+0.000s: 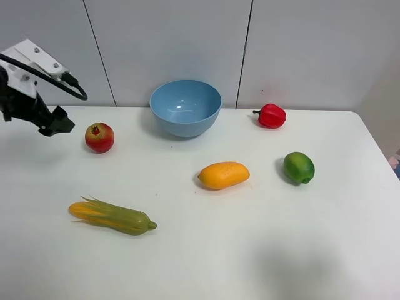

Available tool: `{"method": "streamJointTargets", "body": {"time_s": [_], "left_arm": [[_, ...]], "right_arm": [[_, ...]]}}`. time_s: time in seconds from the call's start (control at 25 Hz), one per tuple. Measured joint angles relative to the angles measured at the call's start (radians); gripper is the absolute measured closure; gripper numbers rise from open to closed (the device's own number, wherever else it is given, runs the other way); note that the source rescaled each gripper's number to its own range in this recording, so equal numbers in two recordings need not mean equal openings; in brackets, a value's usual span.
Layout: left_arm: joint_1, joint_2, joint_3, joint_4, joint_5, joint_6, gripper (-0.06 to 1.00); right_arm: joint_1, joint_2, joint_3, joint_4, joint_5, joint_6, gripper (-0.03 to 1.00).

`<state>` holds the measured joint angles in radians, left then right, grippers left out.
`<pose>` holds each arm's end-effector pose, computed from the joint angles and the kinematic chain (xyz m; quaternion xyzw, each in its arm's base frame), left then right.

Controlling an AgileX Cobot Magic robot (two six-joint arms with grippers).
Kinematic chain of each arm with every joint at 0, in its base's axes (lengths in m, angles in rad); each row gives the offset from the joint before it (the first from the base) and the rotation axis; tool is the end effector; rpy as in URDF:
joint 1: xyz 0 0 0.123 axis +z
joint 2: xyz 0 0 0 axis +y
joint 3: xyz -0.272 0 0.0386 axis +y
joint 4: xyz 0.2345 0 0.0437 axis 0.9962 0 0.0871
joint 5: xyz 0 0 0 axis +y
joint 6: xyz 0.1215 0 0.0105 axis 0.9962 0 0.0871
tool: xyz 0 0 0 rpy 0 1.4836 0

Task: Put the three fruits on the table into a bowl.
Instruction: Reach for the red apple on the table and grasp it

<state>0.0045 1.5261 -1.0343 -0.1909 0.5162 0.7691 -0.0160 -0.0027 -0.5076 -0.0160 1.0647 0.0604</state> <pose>0.3279 -0.0100 0.2281 0.2930 0.8989 0.0541 0.3212 0.0200 -0.0020 0.2585 0.0329 0.8509 0.0036 0.5242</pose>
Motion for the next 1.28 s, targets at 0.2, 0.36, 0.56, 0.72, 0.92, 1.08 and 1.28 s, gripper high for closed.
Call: {"method": "streamJointTargets", "body": {"time_s": [0.2,0.36,0.56,0.72,0.92,1.08,1.28], "left_arm": [[-0.018,0.113,-0.053,-0.128,-0.007,0.070,-0.06],[-0.018,0.173,-0.105,-0.180,-0.009,0.070,-0.06],[-0.018,0.250,-0.157,-0.242,-0.003,0.030,-0.06],[-0.018,0.312,-0.174,-0.246,-0.003,0.006,-0.06],[-0.018,0.371,-0.174,-0.246,-0.024,0.010,-0.06],[-0.018,0.394,-0.175,-0.246,-0.056,0.025,-0.06],[-0.018,0.419,-0.181,-0.245,-0.106,0.028,-0.06]], "right_arm": [[0.000,0.000,0.000,0.000,0.000,0.000,-0.03],[0.000,0.000,0.000,0.000,0.000,0.000,-0.03],[0.000,0.000,0.000,0.000,0.000,0.000,-0.03],[0.000,0.000,0.000,0.000,0.000,0.000,-0.03],[0.000,0.000,0.000,0.000,0.000,0.000,-0.03],[0.000,0.000,0.000,0.000,0.000,0.000,-0.03],[0.000,0.000,0.000,0.000,0.000,0.000,-0.03]]}}
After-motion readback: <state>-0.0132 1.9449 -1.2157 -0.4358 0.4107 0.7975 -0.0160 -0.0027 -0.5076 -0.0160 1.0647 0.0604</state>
